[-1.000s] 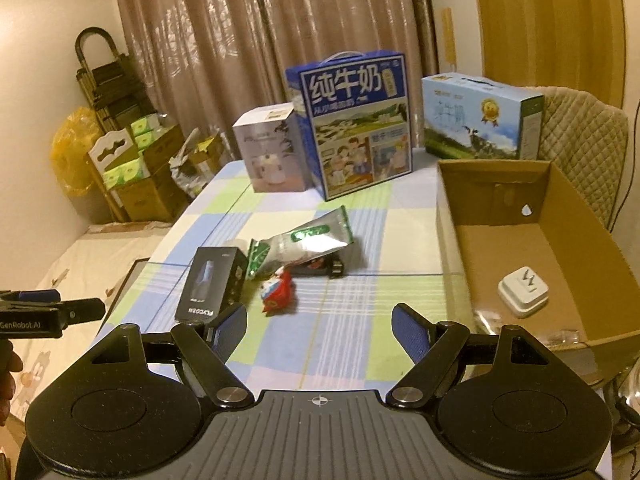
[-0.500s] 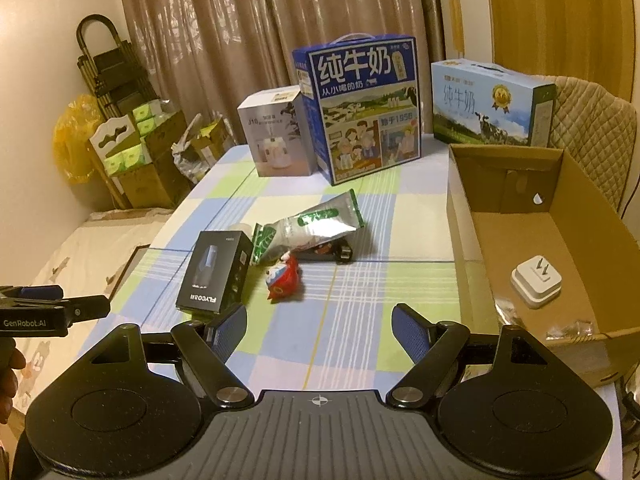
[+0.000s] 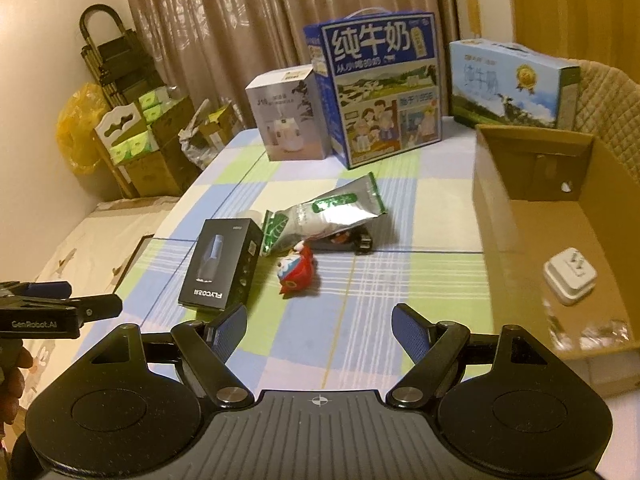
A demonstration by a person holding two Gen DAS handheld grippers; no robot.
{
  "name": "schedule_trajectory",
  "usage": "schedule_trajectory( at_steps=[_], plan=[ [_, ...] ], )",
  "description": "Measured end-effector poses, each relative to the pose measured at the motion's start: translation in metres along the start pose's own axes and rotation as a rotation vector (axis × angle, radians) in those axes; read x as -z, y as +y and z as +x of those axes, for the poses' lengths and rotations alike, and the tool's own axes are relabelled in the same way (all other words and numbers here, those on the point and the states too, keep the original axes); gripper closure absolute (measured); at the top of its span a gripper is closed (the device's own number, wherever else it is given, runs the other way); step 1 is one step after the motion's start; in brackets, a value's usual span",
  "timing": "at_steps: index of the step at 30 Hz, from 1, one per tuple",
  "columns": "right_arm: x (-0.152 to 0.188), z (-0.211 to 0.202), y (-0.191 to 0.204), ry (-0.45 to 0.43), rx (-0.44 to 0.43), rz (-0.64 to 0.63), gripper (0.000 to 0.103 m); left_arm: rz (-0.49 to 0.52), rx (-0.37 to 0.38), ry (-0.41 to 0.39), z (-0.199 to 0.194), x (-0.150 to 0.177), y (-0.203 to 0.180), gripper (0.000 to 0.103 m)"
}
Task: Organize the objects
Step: 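Grasp the black FLYCO box with the left tool while the right tool grasps the red Doraemon figure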
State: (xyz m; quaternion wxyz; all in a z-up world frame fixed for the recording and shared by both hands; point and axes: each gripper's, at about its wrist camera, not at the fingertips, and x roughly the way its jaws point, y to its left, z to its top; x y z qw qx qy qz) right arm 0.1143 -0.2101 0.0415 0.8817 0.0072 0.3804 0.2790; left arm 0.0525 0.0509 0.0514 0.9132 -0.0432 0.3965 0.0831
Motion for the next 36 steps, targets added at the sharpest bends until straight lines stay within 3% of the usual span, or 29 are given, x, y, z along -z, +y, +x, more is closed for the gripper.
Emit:
schedule_trajectory(
  at_steps=[21, 28, 33, 36],
  plan=[
    [-0.026, 0.169, -0.004, 0.117, -0.107, -0.04, 0.028, 0.059, 0.012, 0.051, 0.122, -0.024, -0.001, 0.001],
    [-0.029, 0.214, -0.001, 0.176, -0.096, -0.065, 0.038, 0.062, 0.019, 0.048, 0.136, -0.021, 0.004, 0.001],
    [-0.028, 0.232, 0.001, 0.186, -0.084, -0.09, 0.059, 0.053, 0.039, 0.052, 0.14, -0.018, 0.004, 0.001],
    [-0.026, 0.23, 0.002, 0.188, -0.063, -0.11, 0.06, 0.054, 0.056, 0.054, 0.141, -0.017, 0.003, 0.001]
  ],
)
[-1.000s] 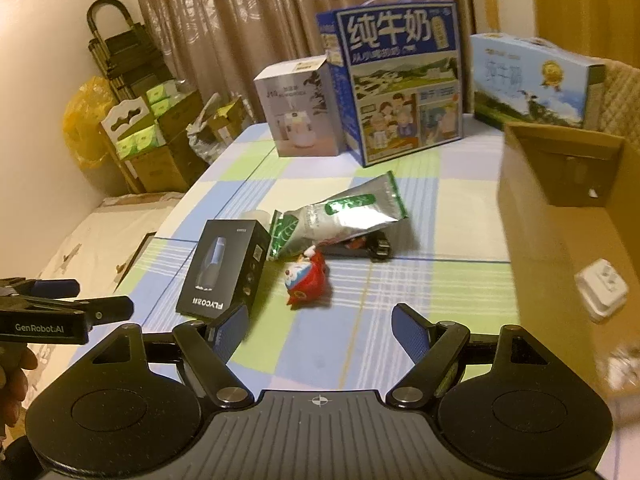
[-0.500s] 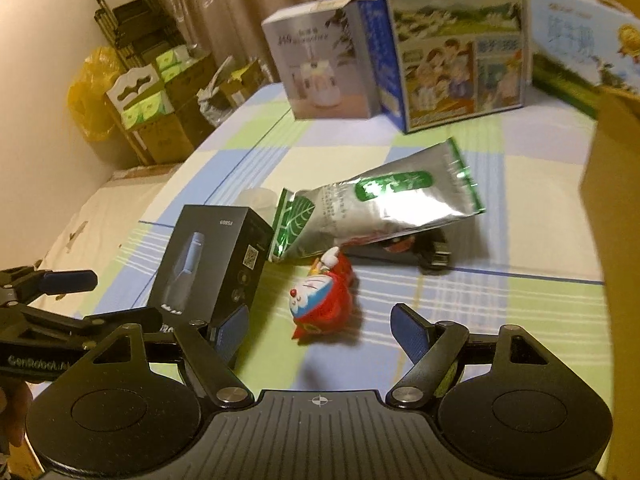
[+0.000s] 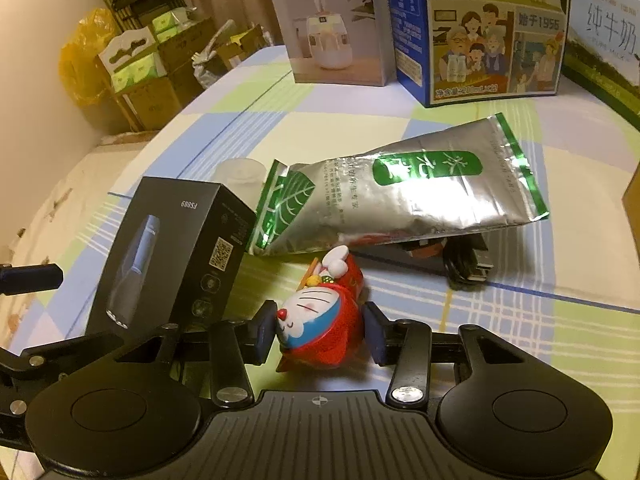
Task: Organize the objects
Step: 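Grasp the black FLYCO box with the left tool while the right tool grasps the red Doraemon figure, then carry the FLYCO box and Doraemon figure with both tools over the cardboard box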
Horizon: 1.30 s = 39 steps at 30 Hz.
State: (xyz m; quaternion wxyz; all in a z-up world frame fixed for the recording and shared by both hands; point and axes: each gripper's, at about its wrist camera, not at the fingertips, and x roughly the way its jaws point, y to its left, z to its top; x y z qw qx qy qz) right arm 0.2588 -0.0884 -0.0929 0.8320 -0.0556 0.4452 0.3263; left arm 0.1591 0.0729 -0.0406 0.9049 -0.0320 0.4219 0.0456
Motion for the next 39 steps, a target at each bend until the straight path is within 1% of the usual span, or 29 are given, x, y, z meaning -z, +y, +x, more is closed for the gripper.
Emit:
schedule_trajectory(
  at_steps=[4, 7, 10, 14, 16, 18, 20, 21, 23, 29, 33, 39],
  plan=[
    [0.002, -0.012, -0.001, 0.003, 0.05, -0.015, 0.061, 0.004, 0.029, 0.0, 0.002, -0.002, -0.004, 0.001],
    [0.007, -0.028, -0.007, 0.004, 0.083, -0.003, 0.061, 0.008, 0.047, -0.001, 0.005, -0.005, -0.008, 0.001],
    [0.014, -0.045, -0.015, -0.003, 0.117, 0.011, 0.061, 0.022, 0.048, 0.007, 0.013, -0.01, -0.013, 0.001],
    [0.026, -0.062, -0.026, -0.011, 0.142, 0.055, 0.061, 0.057, 0.036, 0.014, 0.024, -0.017, -0.02, 0.002],
    [0.03, -0.065, -0.03, -0.011, 0.149, 0.065, 0.061, 0.067, 0.026, 0.013, 0.029, -0.021, -0.024, 0.004],
    [0.032, -0.066, -0.031, -0.009, 0.151, 0.066, 0.061, 0.082, 0.013, 0.028, 0.036, -0.024, -0.027, 0.014],
    [0.032, -0.067, -0.034, -0.014, 0.151, 0.075, 0.061, 0.097, 0.003, 0.048, 0.044, -0.026, -0.029, 0.017],
    [0.032, -0.068, -0.036, -0.015, 0.151, 0.08, 0.061, 0.102, -0.002, 0.057, 0.047, -0.026, -0.03, 0.023],
    [0.033, -0.069, -0.039, -0.021, 0.147, 0.091, 0.061, 0.106, -0.018, 0.065, 0.049, -0.025, -0.03, 0.025],
    [0.032, -0.078, -0.037, -0.055, 0.124, 0.096, 0.061, 0.089, -0.013, 0.075, 0.035, -0.021, -0.032, 0.026],
    [0.035, -0.089, -0.033, -0.086, 0.118, 0.089, 0.061, 0.048, 0.008, 0.068, 0.02, -0.02, -0.034, 0.026],
    [0.043, -0.114, -0.032, -0.136, 0.12, 0.107, 0.061, 0.018, 0.042, 0.055, -0.007, -0.017, -0.043, 0.026]
  ],
)
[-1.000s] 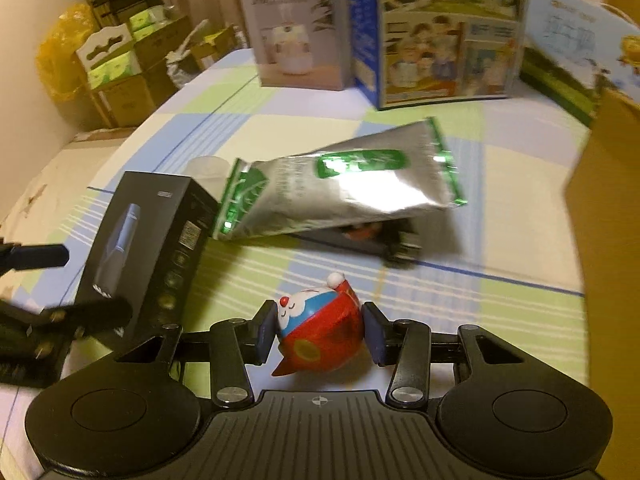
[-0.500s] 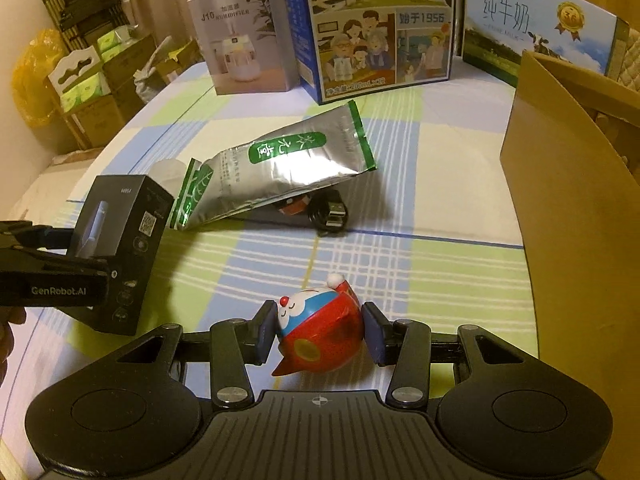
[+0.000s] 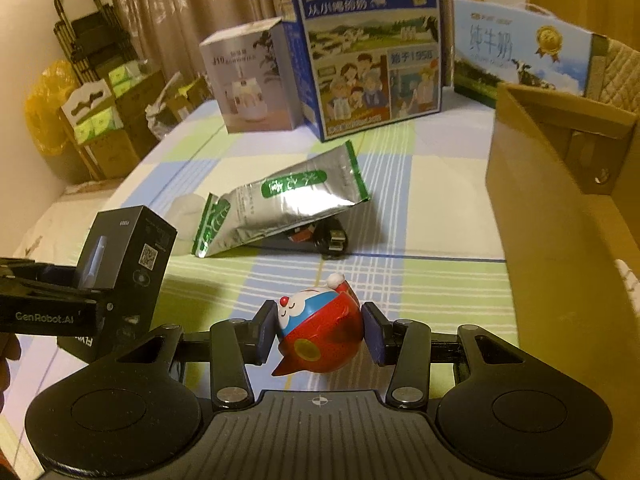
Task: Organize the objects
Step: 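Carry the FLYCO box and Doraemon figure with both tools over the cardboard box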
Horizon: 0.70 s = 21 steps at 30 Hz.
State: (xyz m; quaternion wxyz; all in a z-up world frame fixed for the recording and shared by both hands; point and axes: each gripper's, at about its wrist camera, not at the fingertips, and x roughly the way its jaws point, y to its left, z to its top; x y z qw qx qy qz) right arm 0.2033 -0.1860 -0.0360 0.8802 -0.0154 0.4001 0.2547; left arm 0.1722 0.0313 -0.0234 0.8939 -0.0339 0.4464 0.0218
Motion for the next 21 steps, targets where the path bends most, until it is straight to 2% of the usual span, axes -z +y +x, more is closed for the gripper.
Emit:
schedule_trajectory(
  at_steps=[13, 21],
  plan=[
    [0.014, -0.085, -0.001, -0.069, 0.017, 0.027, 0.061, -0.011, 0.061, -0.037, -0.067, 0.015, -0.05, 0.026],
    [0.022, -0.129, -0.009, -0.106, 0.019, 0.042, 0.061, 0.021, 0.092, -0.063, -0.098, 0.02, -0.082, 0.026]
  ],
)
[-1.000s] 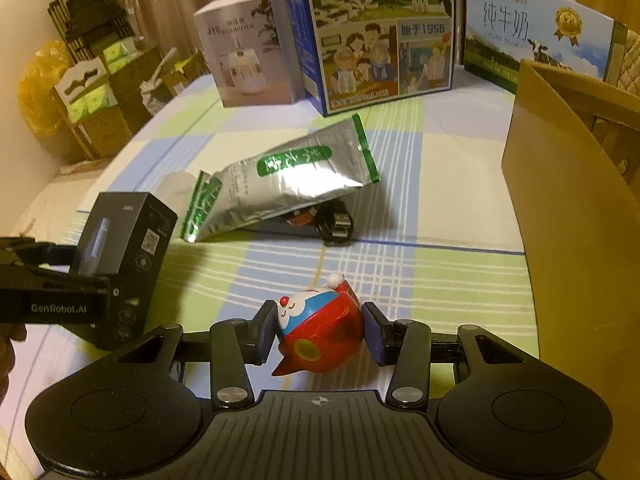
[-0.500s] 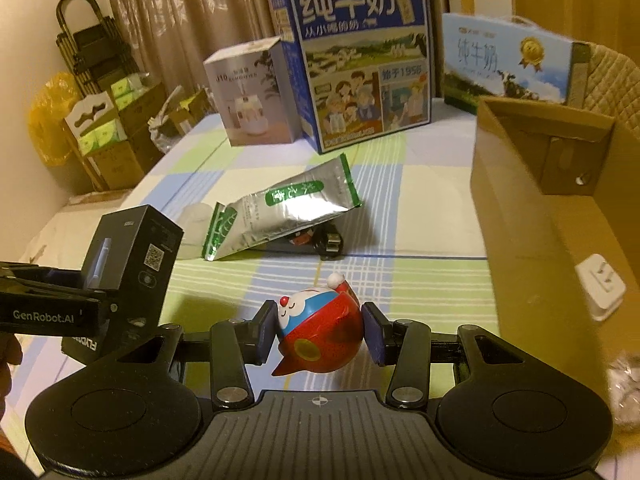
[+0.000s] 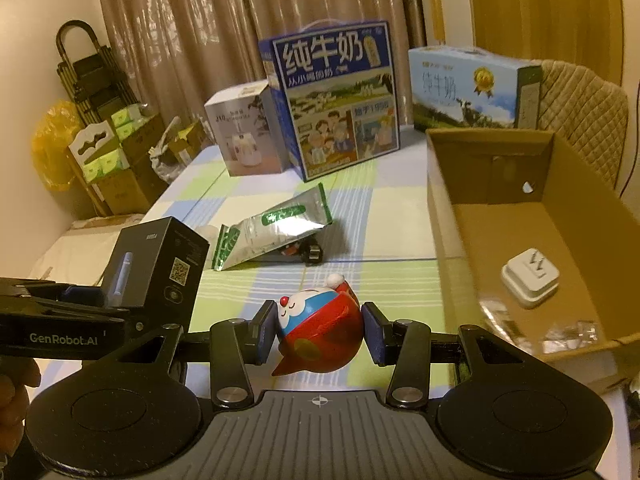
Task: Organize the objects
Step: 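Carry the FLYCO box and Doraemon figure with both tools over the cardboard box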
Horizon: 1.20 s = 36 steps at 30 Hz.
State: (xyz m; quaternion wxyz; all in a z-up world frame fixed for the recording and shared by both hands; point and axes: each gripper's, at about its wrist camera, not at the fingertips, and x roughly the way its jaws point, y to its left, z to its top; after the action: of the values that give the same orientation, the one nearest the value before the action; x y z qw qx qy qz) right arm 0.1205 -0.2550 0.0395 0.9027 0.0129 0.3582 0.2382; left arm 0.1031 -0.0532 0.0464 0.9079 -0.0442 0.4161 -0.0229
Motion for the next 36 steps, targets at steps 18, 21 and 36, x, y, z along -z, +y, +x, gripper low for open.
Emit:
schedule_trajectory(
  at_steps=[18, 21, 36],
  plan=[
    [-0.016, -0.078, -0.065, -0.116, 0.106, 0.064, 0.061, 0.056, 0.118, -0.065, -0.028, -0.03, -0.072, 0.026],
    [-0.021, -0.09, -0.089, -0.129, 0.142, 0.079, 0.061, 0.074, 0.147, -0.075, -0.027, -0.04, -0.093, 0.026],
    [-0.038, -0.103, -0.165, -0.146, 0.234, 0.107, 0.061, 0.149, 0.247, -0.063, 0.007, -0.076, -0.19, 0.026]
  ],
)
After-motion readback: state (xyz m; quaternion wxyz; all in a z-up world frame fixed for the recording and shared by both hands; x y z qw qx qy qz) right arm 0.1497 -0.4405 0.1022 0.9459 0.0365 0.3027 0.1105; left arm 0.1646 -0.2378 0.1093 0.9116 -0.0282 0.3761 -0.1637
